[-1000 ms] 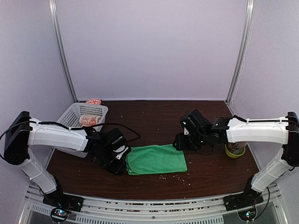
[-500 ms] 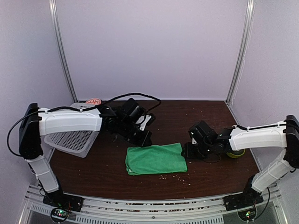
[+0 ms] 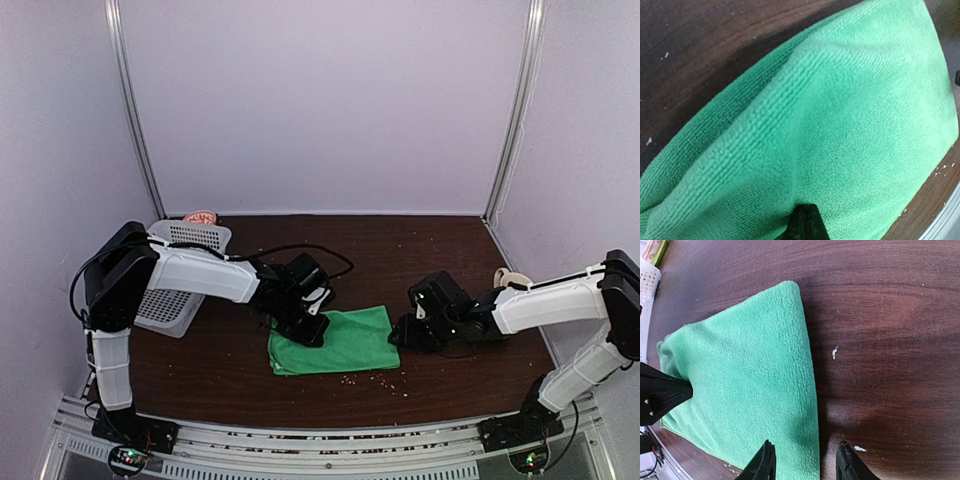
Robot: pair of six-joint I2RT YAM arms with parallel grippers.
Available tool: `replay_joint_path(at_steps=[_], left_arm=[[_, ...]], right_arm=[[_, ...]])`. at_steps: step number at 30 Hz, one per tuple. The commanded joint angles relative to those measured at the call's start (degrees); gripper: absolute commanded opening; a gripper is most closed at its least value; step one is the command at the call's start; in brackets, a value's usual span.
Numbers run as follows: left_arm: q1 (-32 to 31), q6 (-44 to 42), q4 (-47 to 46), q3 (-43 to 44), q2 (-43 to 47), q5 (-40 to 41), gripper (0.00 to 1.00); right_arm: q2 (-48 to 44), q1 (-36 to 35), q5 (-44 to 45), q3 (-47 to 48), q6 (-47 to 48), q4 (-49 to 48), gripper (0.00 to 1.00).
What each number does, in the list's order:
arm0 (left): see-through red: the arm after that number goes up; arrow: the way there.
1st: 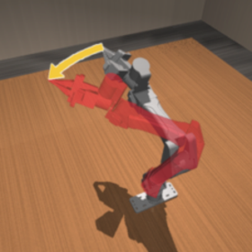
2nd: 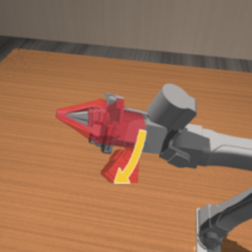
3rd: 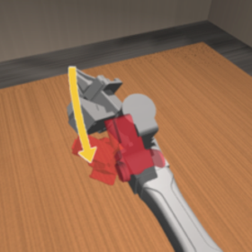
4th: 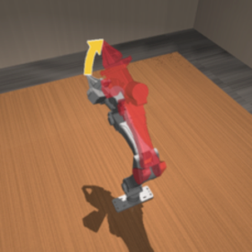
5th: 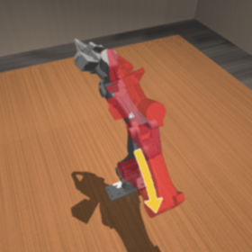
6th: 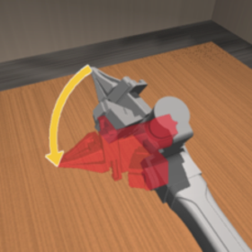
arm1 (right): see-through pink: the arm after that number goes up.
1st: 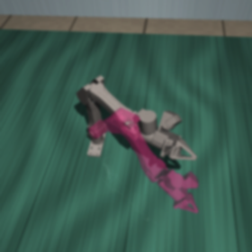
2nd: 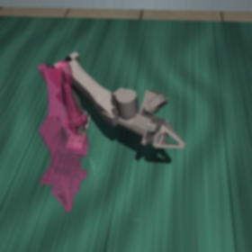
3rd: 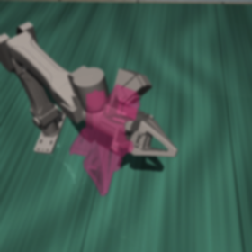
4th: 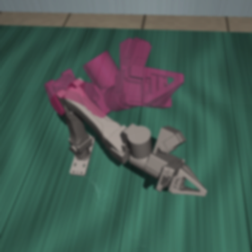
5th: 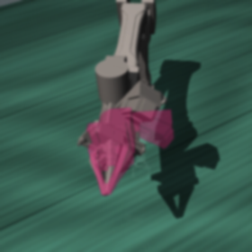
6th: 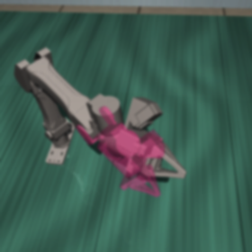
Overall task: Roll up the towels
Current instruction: Smooth out the towel at the center of the board.
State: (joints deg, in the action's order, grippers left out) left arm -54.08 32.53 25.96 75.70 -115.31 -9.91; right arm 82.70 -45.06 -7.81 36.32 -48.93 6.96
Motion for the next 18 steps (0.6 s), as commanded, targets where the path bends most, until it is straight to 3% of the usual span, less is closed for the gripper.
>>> replay_joint_path(at_steps=[1,8,18], left_arm=[[1.19,0.91,-2.36,-4.01,-1.03,2.03,0.0],[1.13,-1.63,-5.29,-5.58,3.29,-1.39,0.0],[-0.47,-1.11,-5.11,0.78,7.54,-5.05,0.0]], right_arm=[[0.99,0.58,-0.65,-0.76,-2.13,-3.87,0.42],[2.39,1.27,-1.93,-1.33,-2.85,-5.92,0.4],[2.63,3.13,-4.28,-3.13,-2.72,-7.41,0.35]])
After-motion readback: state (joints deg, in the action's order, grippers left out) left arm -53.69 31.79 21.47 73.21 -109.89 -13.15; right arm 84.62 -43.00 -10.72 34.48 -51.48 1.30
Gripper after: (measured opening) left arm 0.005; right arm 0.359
